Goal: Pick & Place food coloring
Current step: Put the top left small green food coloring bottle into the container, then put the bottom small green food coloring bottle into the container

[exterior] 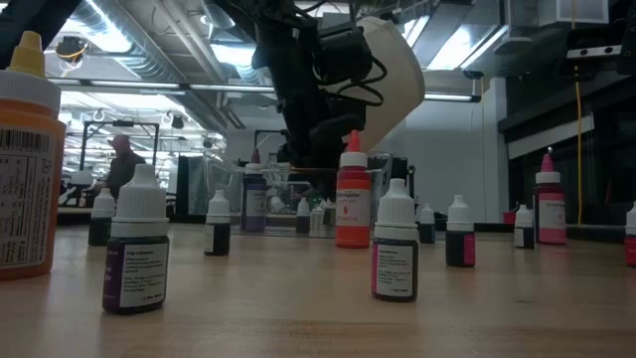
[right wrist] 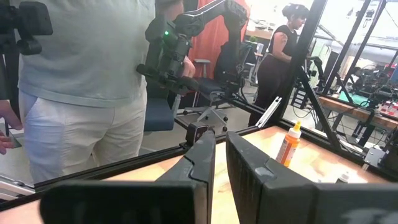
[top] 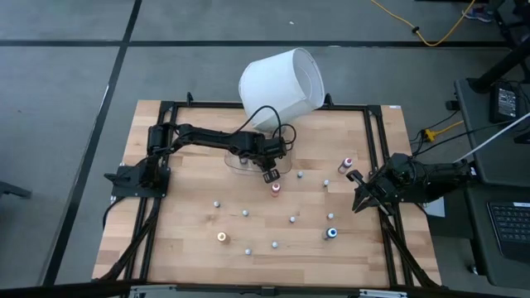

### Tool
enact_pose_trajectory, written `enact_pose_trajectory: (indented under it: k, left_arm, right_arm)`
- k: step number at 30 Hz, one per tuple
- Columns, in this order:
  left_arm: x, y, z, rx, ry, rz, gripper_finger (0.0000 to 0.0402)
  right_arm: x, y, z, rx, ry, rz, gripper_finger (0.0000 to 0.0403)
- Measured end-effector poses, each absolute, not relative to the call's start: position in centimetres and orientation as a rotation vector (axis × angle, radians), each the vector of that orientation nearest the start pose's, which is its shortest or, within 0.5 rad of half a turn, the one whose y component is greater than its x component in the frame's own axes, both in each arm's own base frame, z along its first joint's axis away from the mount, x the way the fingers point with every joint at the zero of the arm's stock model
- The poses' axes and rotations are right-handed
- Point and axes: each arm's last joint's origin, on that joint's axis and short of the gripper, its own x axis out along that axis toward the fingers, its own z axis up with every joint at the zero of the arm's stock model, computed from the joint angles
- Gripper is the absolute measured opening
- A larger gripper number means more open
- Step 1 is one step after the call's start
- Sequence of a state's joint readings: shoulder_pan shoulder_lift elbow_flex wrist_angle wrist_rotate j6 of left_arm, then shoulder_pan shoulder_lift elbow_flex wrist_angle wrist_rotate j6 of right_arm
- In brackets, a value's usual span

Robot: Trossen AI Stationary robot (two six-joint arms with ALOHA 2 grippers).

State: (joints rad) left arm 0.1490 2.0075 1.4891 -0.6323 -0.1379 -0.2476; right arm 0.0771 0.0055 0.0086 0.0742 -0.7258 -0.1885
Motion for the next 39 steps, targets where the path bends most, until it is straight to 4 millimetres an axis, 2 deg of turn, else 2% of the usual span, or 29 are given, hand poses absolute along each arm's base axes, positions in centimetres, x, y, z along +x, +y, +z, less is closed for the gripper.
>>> enact_pose_trajectory:
  k: [17, 27, 33, 36, 39]
  left_arm:
    - [40.8, 6.8, 18.5, -0.237, 1.114, 0.408, 0.0061]
    - [40.7, 6.8, 18.5, -0.244, 1.122, 0.414, 0.0126]
    - [40.7, 6.8, 18.5, -0.248, 1.121, 0.415, 0.0146]
    - [40.5, 6.7, 19.5, -0.258, 1.125, 0.41, 0.0148]
    - [40.4, 6.6, 21.9, -0.253, 1.084, 0.408, 0.0145]
  right_arm:
    - [8.8, 2.6, 17.3, -0.203, -0.151, 0.793, 0.0044]
    - [8.8, 2.6, 17.3, -0.203, -0.151, 0.793, 0.0044]
    - [8.8, 2.6, 17.3, -0.203, -0.151, 0.793, 0.0044]
    - [8.8, 2.6, 17.3, -0.203, -0.151, 0.793, 0.0044]
    - [8.8, 2.6, 17.3, -0.204, -0.151, 0.793, 0.0044]
